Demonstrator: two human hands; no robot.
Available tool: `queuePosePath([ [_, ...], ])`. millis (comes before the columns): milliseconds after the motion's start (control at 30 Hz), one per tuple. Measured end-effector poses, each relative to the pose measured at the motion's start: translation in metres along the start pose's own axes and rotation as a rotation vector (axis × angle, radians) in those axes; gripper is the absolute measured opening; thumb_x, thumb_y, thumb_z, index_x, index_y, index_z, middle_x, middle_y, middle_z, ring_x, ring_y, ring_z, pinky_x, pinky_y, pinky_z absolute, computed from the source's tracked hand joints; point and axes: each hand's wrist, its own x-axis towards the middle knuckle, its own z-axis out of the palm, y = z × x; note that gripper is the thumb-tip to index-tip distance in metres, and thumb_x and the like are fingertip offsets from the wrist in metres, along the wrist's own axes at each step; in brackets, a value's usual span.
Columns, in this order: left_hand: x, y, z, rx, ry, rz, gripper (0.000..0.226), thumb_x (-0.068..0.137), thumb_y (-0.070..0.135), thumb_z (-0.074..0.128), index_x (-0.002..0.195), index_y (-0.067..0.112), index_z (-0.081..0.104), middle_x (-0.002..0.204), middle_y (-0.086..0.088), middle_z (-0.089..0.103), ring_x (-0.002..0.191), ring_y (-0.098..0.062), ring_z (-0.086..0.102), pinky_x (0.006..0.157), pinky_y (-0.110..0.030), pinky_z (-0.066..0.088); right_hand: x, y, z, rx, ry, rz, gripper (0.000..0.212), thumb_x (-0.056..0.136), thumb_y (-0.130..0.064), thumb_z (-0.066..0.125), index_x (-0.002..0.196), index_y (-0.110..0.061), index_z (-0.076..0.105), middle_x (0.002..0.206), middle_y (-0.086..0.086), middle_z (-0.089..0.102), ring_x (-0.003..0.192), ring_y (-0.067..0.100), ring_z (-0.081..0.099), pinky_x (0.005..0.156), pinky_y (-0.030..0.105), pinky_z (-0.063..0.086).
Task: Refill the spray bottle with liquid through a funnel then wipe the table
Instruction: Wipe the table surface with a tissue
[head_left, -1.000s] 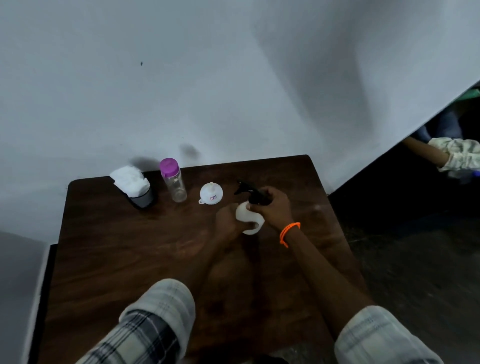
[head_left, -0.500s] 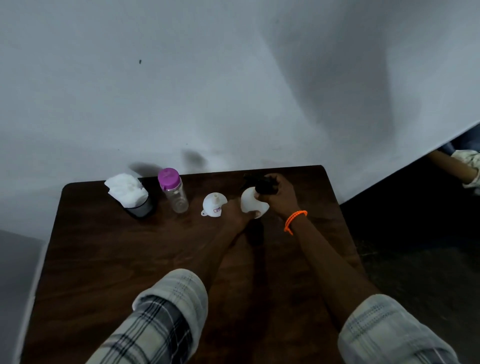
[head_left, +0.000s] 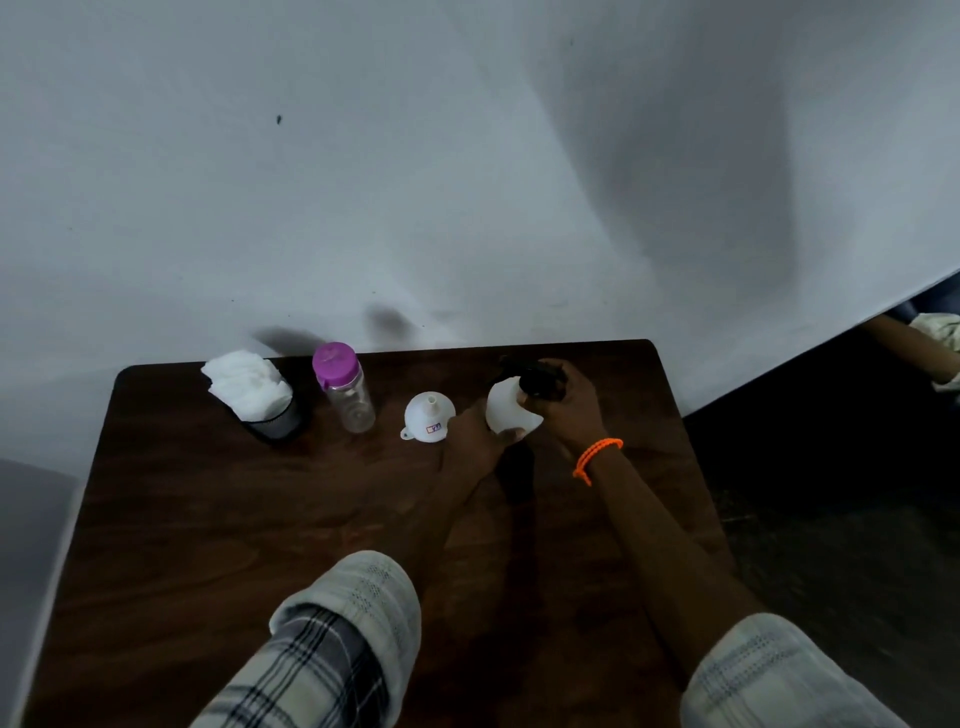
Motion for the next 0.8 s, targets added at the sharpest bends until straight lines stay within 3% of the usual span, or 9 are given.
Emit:
queuePosePath([
  [133, -0.022, 0.012, -0.016, -0.071, 0.02, -0.014, 0.037, 0.076, 0.038, 0.086, 0.104, 0.022, 0.066, 0.098, 0.007, 0.073, 0.093, -0.015, 0.07, 0.081, -0.035, 0.059, -0.012, 0.006, 0.011, -0.013, 0.119, -0.009, 0.063, 0.068, 0.01, 0.085, 0.123, -0.009, 0.061, 0.114, -0.008, 0.064, 0.105, -0.001, 0.062, 0.085, 0.012, 0.051],
  [200, -0.034, 0.01, -0.029, -0.131, 0.054, -0.089, 0.036, 0.079, 0.041, 0.084, 0.1, 0.02, 0.064, 0.1, 0.008, 0.071, 0.092, -0.011, 0.068, 0.08, -0.031, 0.058, -0.029, 0.009, 0.022, 0.089, 0.253, 0.087, 0.06, 0.072, 0.008, 0.084, 0.126, -0.005, 0.06, 0.118, 0.0, 0.064, 0.106, 0.008, 0.063, 0.085, 0.015, 0.051],
  [300, -0.052, -0.01, -0.051, -0.113, 0.144, -0.119, 0.03, 0.082, 0.054, 0.076, 0.077, 0.027, 0.065, 0.077, 0.006, 0.07, 0.075, -0.007, 0.067, 0.08, -0.04, 0.059, -0.058, 0.014, 0.046, 0.141, 0.463, 0.207, 0.039, 0.076, -0.002, 0.083, 0.11, -0.005, 0.064, 0.105, 0.01, 0.068, 0.099, 0.025, 0.065, 0.09, 0.04, 0.056],
  [367, -0.067, -0.026, -0.073, -0.162, 0.244, -0.12, 0.031, 0.084, 0.054, 0.074, 0.074, 0.026, 0.07, 0.072, 0.006, 0.072, 0.073, -0.006, 0.069, 0.076, -0.04, 0.059, -0.076, 0.019, 0.068, 0.145, 0.476, 0.301, 0.024, 0.079, -0.004, 0.081, 0.096, -0.007, 0.064, 0.092, 0.009, 0.066, 0.094, 0.03, 0.065, 0.095, 0.049, 0.054],
  [500, -0.096, -0.031, -0.134, -0.134, 0.486, -0.219, 0.025, 0.088, 0.05, 0.072, 0.092, 0.026, 0.078, 0.081, 0.008, 0.076, 0.082, -0.004, 0.071, 0.081, -0.028, 0.055, -0.111, 0.025, 0.13, 0.151, 0.294, 0.455, 0.021, 0.081, -0.009, 0.082, 0.08, -0.024, 0.066, 0.09, 0.008, 0.071, 0.088, 0.029, 0.07, 0.086, 0.053, 0.059],
  [600, -0.108, -0.036, -0.183, -0.131, 0.611, -0.226, 0.02, 0.091, 0.045, 0.071, 0.094, 0.027, 0.078, 0.083, 0.007, 0.076, 0.082, -0.006, 0.07, 0.078, -0.024, 0.052, -0.128, 0.002, 0.179, 0.2, 0.141, 0.475, 0.019, 0.085, -0.003, 0.077, 0.08, -0.017, 0.065, 0.087, 0.02, 0.072, 0.069, 0.023, 0.065, 0.069, 0.043, 0.06],
  [667, -0.113, -0.04, -0.212, -0.146, 0.689, -0.193, 0.014, 0.091, 0.039, 0.072, 0.091, 0.026, 0.078, 0.083, 0.01, 0.075, 0.083, -0.004, 0.07, 0.077, -0.021, 0.052, -0.133, -0.018, 0.211, 0.228, 0.032, 0.462, 0.014, 0.088, -0.003, 0.074, 0.08, -0.012, 0.066, 0.076, 0.017, 0.068, 0.062, 0.021, 0.061, 0.058, 0.035, 0.055],
  [800, -0.115, -0.041, -0.254, -0.113, 0.75, -0.135, 0.009, 0.09, 0.032, 0.074, 0.091, 0.023, 0.077, 0.085, 0.013, 0.074, 0.083, 0.003, 0.067, 0.071, -0.006, 0.045, -0.13, -0.056, 0.26, 0.281, -0.148, 0.426, 0.009, 0.091, -0.014, 0.075, 0.086, -0.008, 0.071, 0.072, 0.011, 0.069, 0.065, 0.019, 0.064, 0.058, 0.029, 0.056],
])
